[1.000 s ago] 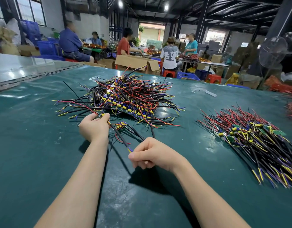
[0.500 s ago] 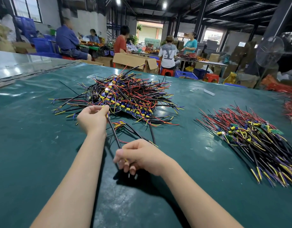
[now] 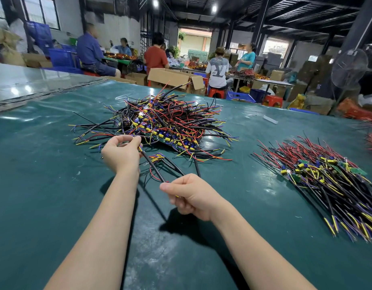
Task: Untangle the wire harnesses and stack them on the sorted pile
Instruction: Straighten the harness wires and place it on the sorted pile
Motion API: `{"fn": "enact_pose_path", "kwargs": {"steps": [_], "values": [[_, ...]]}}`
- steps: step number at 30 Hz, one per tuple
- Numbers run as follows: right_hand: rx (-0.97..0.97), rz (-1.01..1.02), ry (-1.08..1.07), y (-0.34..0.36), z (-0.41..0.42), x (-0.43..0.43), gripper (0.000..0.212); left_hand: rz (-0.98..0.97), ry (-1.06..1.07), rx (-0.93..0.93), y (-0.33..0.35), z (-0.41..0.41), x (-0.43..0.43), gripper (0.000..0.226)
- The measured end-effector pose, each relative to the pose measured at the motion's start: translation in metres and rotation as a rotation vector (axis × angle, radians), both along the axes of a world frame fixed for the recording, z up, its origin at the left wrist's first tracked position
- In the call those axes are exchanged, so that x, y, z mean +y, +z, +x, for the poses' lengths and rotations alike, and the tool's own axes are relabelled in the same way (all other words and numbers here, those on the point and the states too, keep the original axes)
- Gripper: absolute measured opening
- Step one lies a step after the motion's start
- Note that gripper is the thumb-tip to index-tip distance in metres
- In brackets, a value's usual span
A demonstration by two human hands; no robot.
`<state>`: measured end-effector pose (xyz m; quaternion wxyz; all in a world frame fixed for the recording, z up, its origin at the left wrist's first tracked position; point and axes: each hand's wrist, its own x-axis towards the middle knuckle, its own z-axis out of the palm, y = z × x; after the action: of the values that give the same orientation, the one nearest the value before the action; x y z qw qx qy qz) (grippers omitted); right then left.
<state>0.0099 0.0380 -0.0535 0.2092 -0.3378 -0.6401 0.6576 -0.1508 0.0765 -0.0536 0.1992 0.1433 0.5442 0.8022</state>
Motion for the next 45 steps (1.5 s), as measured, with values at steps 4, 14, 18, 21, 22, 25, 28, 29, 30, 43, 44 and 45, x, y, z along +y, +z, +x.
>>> {"fn": "enact_pose_path", "kwargs": {"steps": [4, 14, 18, 21, 22, 25, 28, 29, 30, 43, 44, 45], "values": [[-0.042, 0.097, -0.062, 0.002, -0.001, 0.0, 0.059, -0.019, 0.047, 0.005, 0.0, -0.003, 0.0, 0.027], [-0.348, 0.118, 0.303, 0.015, 0.023, 0.009, 0.044, 0.001, -0.402, -0.115, 0.012, 0.005, -0.008, 0.033], [-0.084, 0.05, -0.28, 0.019, 0.035, 0.029, 0.045, -0.167, -0.848, 0.111, 0.013, 0.031, -0.013, 0.007], [0.033, 0.125, -0.469, 0.013, 0.037, 0.035, 0.028, -0.288, -1.049, 0.362, 0.01, 0.057, -0.014, 0.008], [0.017, 0.142, -0.471, 0.012, 0.038, 0.036, 0.025, -0.307, -1.072, 0.453, 0.009, 0.062, -0.013, 0.01], [-0.027, 0.147, -0.512, 0.01, 0.044, 0.037, 0.018, -0.311, -1.07, 0.669, 0.004, 0.074, -0.014, 0.022], [0.056, 0.094, -0.563, 0.005, 0.051, 0.04, 0.018, -0.342, -1.033, 0.678, -0.005, 0.084, -0.016, 0.027], [0.085, 0.078, -0.578, 0.004, 0.052, 0.041, 0.017, -0.358, -1.033, 0.669, -0.007, 0.084, -0.017, 0.023], [0.119, 0.052, -0.595, 0.003, 0.051, 0.041, 0.016, -0.356, -1.045, 0.651, -0.009, 0.083, -0.018, 0.017], [0.699, -0.351, -0.713, -0.003, 0.045, 0.05, 0.023, -0.147, -1.032, 0.441, -0.007, 0.098, -0.019, 0.03], [0.683, -0.351, -0.713, -0.004, 0.047, 0.051, 0.024, -0.16, -1.029, 0.469, -0.008, 0.098, -0.019, 0.028], [0.664, -0.344, -0.713, -0.004, 0.048, 0.051, 0.024, -0.177, -1.028, 0.475, -0.008, 0.097, -0.019, 0.026]]}}
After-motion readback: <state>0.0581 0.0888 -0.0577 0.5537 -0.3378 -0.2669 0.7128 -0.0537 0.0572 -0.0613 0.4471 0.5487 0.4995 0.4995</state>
